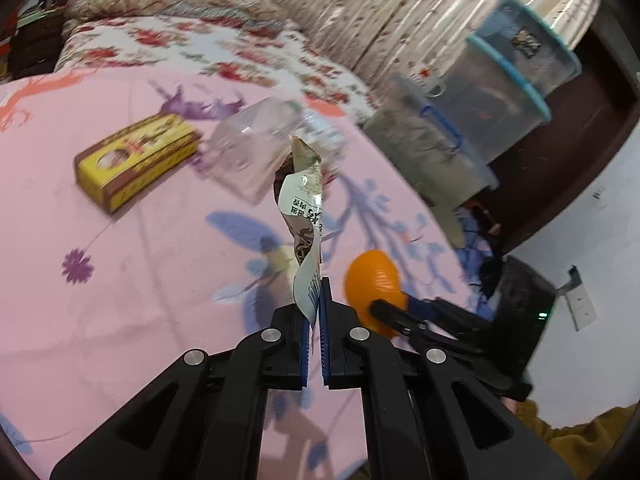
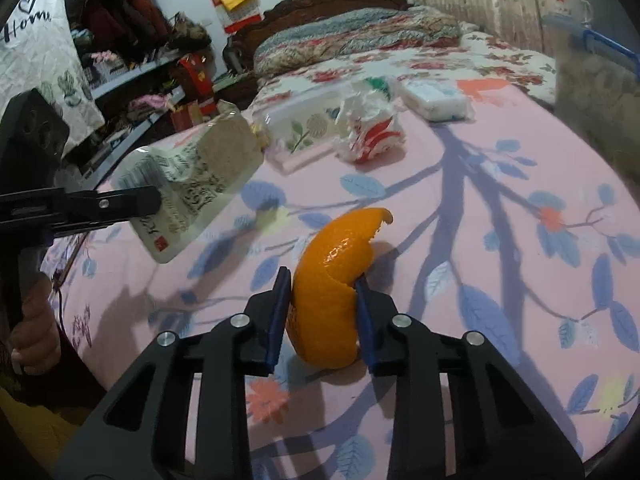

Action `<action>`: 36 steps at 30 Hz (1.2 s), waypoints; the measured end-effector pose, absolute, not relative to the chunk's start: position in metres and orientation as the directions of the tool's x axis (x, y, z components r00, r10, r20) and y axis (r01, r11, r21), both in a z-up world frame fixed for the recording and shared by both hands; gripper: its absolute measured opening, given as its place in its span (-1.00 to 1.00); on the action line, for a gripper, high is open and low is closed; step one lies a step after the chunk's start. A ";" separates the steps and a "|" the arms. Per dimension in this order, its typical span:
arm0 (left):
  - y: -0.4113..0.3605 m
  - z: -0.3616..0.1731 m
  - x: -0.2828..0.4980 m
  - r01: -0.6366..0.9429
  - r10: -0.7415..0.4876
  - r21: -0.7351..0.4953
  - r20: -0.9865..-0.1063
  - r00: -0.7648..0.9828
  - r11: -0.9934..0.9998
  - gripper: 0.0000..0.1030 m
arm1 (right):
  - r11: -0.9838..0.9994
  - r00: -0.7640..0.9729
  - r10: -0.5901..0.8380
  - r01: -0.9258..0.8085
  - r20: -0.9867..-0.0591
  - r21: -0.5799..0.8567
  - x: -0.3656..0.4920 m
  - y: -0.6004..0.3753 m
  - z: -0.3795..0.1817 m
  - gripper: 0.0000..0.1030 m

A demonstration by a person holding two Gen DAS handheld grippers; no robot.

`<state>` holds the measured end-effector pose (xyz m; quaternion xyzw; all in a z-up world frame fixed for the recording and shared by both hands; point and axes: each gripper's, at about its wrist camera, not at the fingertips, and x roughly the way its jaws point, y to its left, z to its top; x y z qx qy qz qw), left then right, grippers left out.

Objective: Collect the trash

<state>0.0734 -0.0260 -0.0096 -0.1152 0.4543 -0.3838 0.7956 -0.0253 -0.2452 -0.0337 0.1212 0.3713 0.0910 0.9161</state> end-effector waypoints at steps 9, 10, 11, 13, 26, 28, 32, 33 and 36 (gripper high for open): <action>-0.055 0.014 0.070 0.580 -0.755 -0.527 -0.601 0.261 0.621 -0.92 | 0.951 0.762 0.198 0.003 -0.617 0.309 -0.034 -0.281 -0.021 -0.59; -0.059 0.014 0.070 0.584 -0.755 -0.526 -0.603 0.257 0.618 -0.92 | 0.951 0.765 0.192 0.011 -0.614 0.310 -0.036 -0.284 -0.021 -0.59; -0.063 0.014 0.071 0.588 -0.754 -0.522 -0.606 0.254 0.617 -0.92 | 0.950 0.767 0.189 0.014 -0.613 0.311 -0.036 -0.286 -0.021 -0.59; -0.068 0.014 0.071 0.595 -0.753 -0.518 -0.609 0.248 0.615 -0.92 | 0.945 0.767 0.198 0.017 -0.610 0.328 -0.037 -0.290 -0.022 -0.60; -0.106 0.008 0.079 0.629 -0.745 -0.506 -0.642 0.183 0.590 -0.92 | 0.929 0.801 0.183 0.049 -0.571 0.368 -0.044 -0.319 -0.020 -0.69; -0.116 0.007 0.082 0.639 -0.746 -0.506 -0.645 0.164 0.578 -0.92 | 0.926 0.809 0.163 0.072 -0.565 0.371 -0.048 -0.329 -0.019 -0.69; -0.164 0.012 0.091 0.694 -0.746 -0.492 -0.659 0.098 0.525 -0.92 | 0.924 0.837 0.089 0.132 -0.540 0.358 -0.054 -0.362 -0.011 -0.69; -0.176 0.014 0.092 0.710 -0.745 -0.483 -0.662 0.086 0.512 -0.92 | 0.922 0.844 0.067 0.152 -0.532 0.356 -0.056 -0.372 -0.009 -0.69; -0.227 0.022 0.095 0.770 -0.739 -0.448 -0.672 0.045 0.455 -0.92 | 0.904 0.859 -0.010 0.226 -0.511 0.362 -0.059 -0.413 -0.004 -0.69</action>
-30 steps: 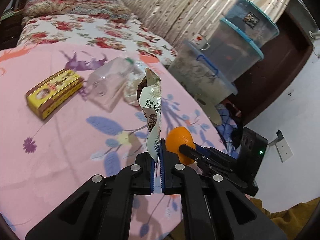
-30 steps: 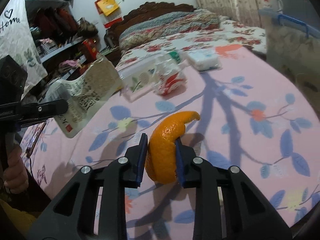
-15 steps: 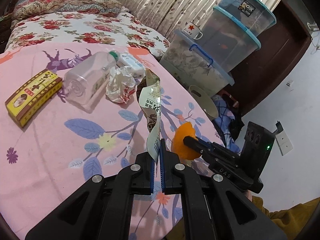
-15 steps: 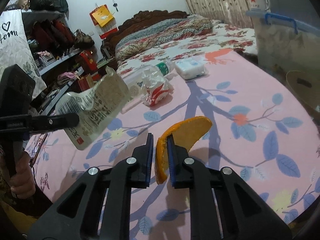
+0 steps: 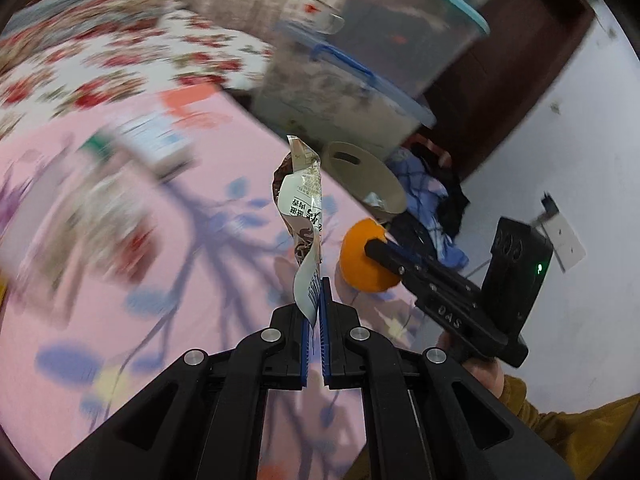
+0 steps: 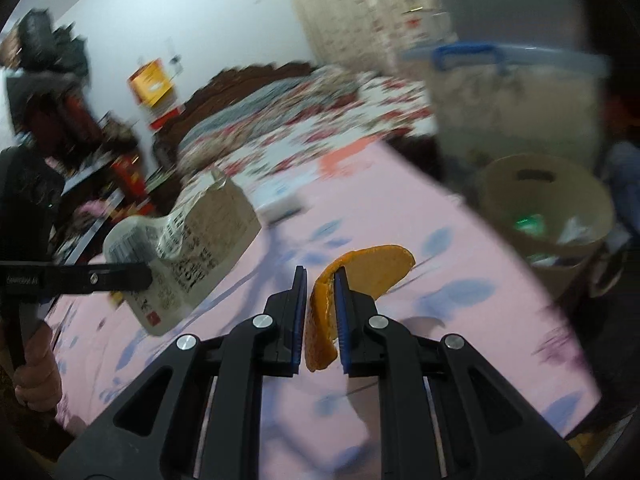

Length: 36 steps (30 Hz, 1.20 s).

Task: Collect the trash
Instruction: 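Carry wrapper and peel to the beige bin and open both tools over it, then return both tools to the bed toward the yellow box and clear bottle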

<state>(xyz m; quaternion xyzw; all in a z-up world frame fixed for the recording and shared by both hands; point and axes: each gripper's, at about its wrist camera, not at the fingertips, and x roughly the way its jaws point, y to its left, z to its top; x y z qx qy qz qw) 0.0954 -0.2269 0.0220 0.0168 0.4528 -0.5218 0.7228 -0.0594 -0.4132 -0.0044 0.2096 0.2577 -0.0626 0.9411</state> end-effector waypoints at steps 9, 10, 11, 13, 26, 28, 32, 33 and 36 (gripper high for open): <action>-0.413 0.029 0.115 0.867 -0.703 -0.404 -0.705 -0.092 0.291 -0.92 | 0.829 0.837 -0.206 0.424 -0.507 0.363 -0.050 -0.556 -0.004 -0.69; -0.429 0.028 0.117 0.871 -0.698 -0.400 -0.710 -0.097 0.285 -0.92 | 0.820 0.831 -0.213 0.438 -0.514 0.368 -0.048 -0.573 -0.006 -0.69; -0.449 0.026 0.121 0.874 -0.692 -0.396 -0.715 -0.100 0.283 -0.92 | 0.812 0.828 -0.212 0.445 -0.520 0.377 -0.046 -0.584 -0.010 -0.68; -0.480 0.022 0.129 0.876 -0.686 -0.385 -0.721 -0.091 0.289 -0.82 | 0.786 0.824 -0.206 0.461 -0.528 0.412 -0.042 -0.609 -0.019 -0.63; -0.470 0.017 0.138 0.845 -0.725 -0.402 -0.688 -0.026 0.352 0.10 | 0.679 0.877 -0.218 0.452 -0.429 0.579 -0.075 -0.633 -0.033 0.49; -0.439 0.019 0.129 0.843 -0.729 -0.395 -0.684 -0.005 0.365 0.10 | 0.664 0.890 -0.181 0.425 -0.419 0.615 -0.078 -0.622 -0.034 0.49; -0.375 0.012 0.110 0.834 -0.720 -0.383 -0.693 0.024 0.396 0.11 | 0.673 0.904 -0.102 0.370 -0.415 0.640 -0.074 -0.589 -0.033 0.49; -0.358 0.009 0.105 0.830 -0.716 -0.383 -0.698 0.028 0.406 0.11 | 0.679 0.905 -0.072 0.353 -0.420 0.644 -0.070 -0.577 -0.034 0.49; -0.307 0.000 0.094 0.811 -0.701 -0.380 -0.711 0.052 0.445 0.11 | 0.688 0.904 -0.006 0.314 -0.427 0.654 -0.058 -0.548 -0.037 0.49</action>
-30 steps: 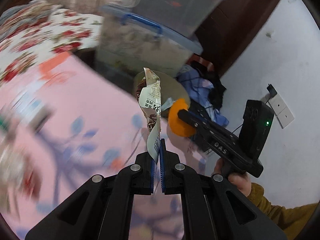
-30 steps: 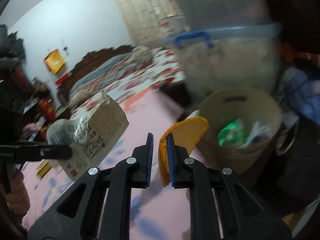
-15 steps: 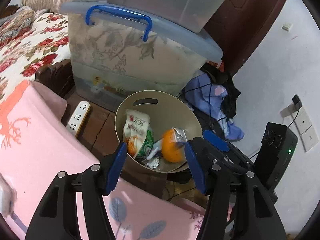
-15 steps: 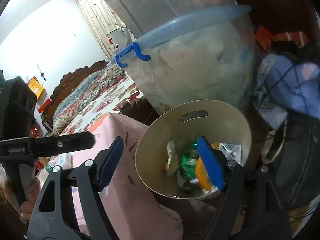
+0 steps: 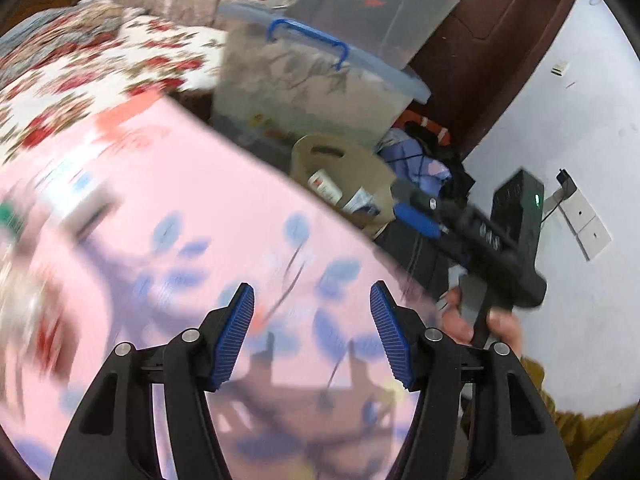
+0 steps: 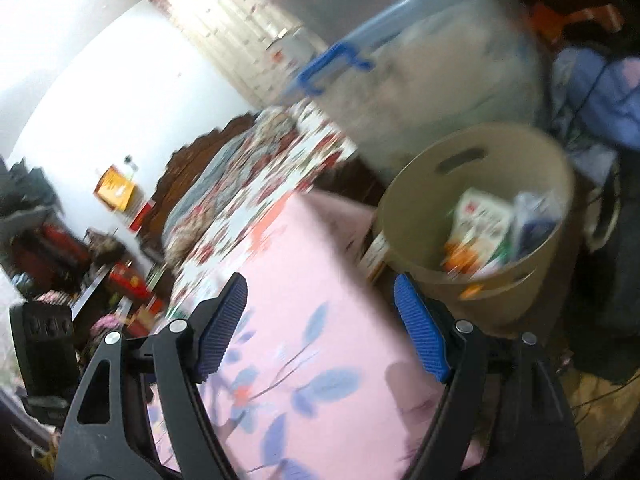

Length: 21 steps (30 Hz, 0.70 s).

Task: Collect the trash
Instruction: 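Return both tools to the bed toward the yellow box and clear bottle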

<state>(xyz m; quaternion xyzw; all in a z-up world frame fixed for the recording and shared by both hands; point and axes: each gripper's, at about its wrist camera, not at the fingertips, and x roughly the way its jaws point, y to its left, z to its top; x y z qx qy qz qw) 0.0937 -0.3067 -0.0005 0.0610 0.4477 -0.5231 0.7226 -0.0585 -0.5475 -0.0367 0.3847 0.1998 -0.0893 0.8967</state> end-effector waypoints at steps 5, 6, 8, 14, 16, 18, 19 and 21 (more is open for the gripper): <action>-0.216 -0.014 0.088 0.754 -0.671 -0.364 -0.730 0.135 0.547 0.11 | 0.714 0.884 0.114 0.245 -0.454 0.655 -0.032 -0.488 -0.041 0.49; -0.203 -0.015 0.090 0.739 -0.666 -0.366 -0.731 0.147 0.565 0.11 | 0.721 0.877 0.135 0.232 -0.461 0.653 -0.027 -0.476 -0.042 0.49; -0.172 -0.017 0.095 0.698 -0.655 -0.371 -0.732 0.185 0.613 0.12 | 0.735 0.860 0.179 0.205 -0.478 0.646 -0.017 -0.451 -0.043 0.49; -0.070 -0.012 0.119 0.544 -0.600 -0.364 -0.718 0.353 0.756 0.21 | 0.789 0.801 0.289 0.112 -0.525 0.605 0.015 -0.376 -0.039 0.49; -0.041 -0.008 0.131 0.472 -0.519 -0.302 -0.731 0.443 0.829 0.52 | 0.802 0.784 0.313 0.084 -0.536 0.591 0.024 -0.357 -0.037 0.49; -0.016 -0.006 0.145 0.393 -0.429 -0.239 -0.738 0.520 0.888 0.58 | 0.813 0.766 0.334 0.060 -0.548 0.579 0.033 -0.338 -0.035 0.49; -0.008 -0.006 0.152 0.372 -0.409 -0.229 -0.739 0.535 0.900 0.59 | 0.813 0.753 0.356 0.043 -0.553 0.581 0.039 -0.328 -0.033 0.48; 0.009 -0.010 0.169 0.324 -0.374 -0.223 -0.749 0.547 0.919 0.66 | 0.805 0.731 0.404 0.001 -0.549 0.593 0.053 -0.306 -0.028 0.47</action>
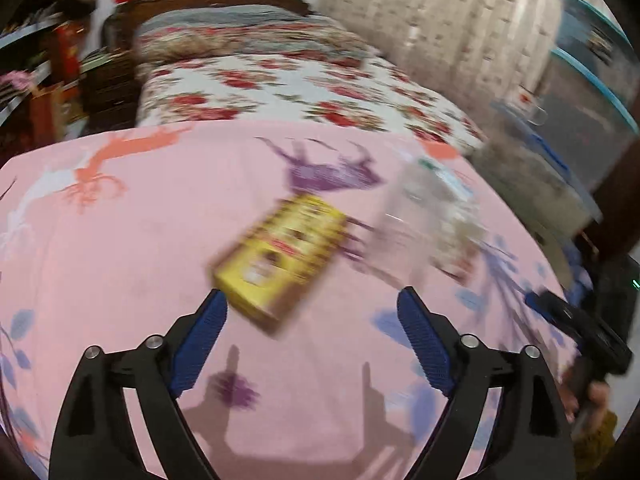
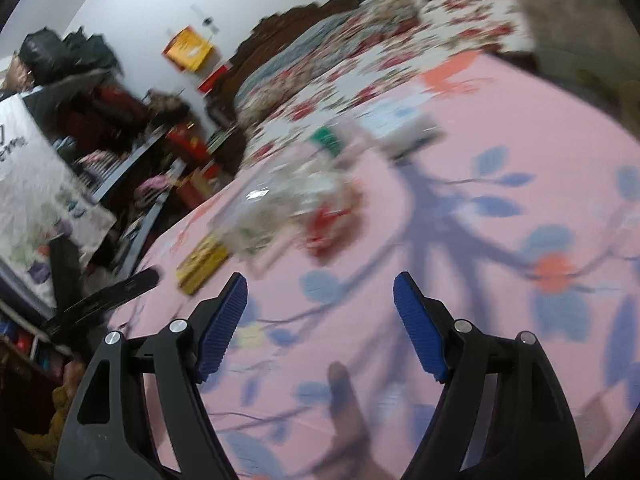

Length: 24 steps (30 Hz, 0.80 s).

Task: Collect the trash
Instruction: 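Return both tools to the bed toward the yellow box and clear bottle, then close the left tool on the yellow medicine box while the right tool reaches the clear bottle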

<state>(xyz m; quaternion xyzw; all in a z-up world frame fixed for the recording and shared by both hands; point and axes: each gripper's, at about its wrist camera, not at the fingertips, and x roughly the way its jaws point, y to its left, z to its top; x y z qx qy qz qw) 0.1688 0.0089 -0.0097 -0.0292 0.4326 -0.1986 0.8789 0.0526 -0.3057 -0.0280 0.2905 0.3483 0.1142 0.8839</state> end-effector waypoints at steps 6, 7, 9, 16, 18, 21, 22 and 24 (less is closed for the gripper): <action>0.005 -0.019 0.196 0.343 -0.347 -0.173 -0.759 0.551 0.923 0.80 | 0.831 0.695 0.441 -0.079 -0.568 0.550 0.107 -0.238 -0.007 0.60; 0.000 -0.023 0.202 0.351 -0.336 -0.153 -0.763 0.552 0.924 0.83 | 0.841 0.694 0.427 -0.070 -0.580 0.536 0.115 -0.231 -0.005 0.68; -0.009 -0.033 0.211 0.366 -0.307 -0.112 -0.788 0.533 0.924 0.83 | 0.853 0.693 0.398 -0.038 -0.601 0.521 0.134 -0.219 -0.003 0.73; -0.011 -0.051 0.218 0.388 -0.313 -0.116 -0.811 0.494 0.914 0.43 | 0.845 0.650 0.315 0.140 -0.692 0.516 0.192 -0.206 -0.012 0.85; -0.008 -0.052 0.213 0.386 -0.325 -0.131 -0.806 0.495 0.913 0.41 | 0.856 0.627 0.248 0.214 -0.738 0.470 0.204 -0.201 -0.013 0.93; -0.008 -0.052 0.209 0.388 -0.341 -0.149 -0.799 0.494 0.910 0.39 | 0.866 0.587 0.192 0.275 -0.786 0.417 0.221 -0.194 -0.015 0.94; -0.007 -0.052 0.208 0.387 -0.346 -0.154 -0.797 0.496 0.909 0.39 | 0.876 0.560 0.163 0.296 -0.812 0.380 0.229 -0.191 -0.017 0.94; -0.004 -0.051 0.206 0.384 -0.358 -0.169 -0.790 0.498 0.908 0.38 | 0.891 0.520 0.131 0.313 -0.844 0.330 0.240 -0.187 -0.021 0.94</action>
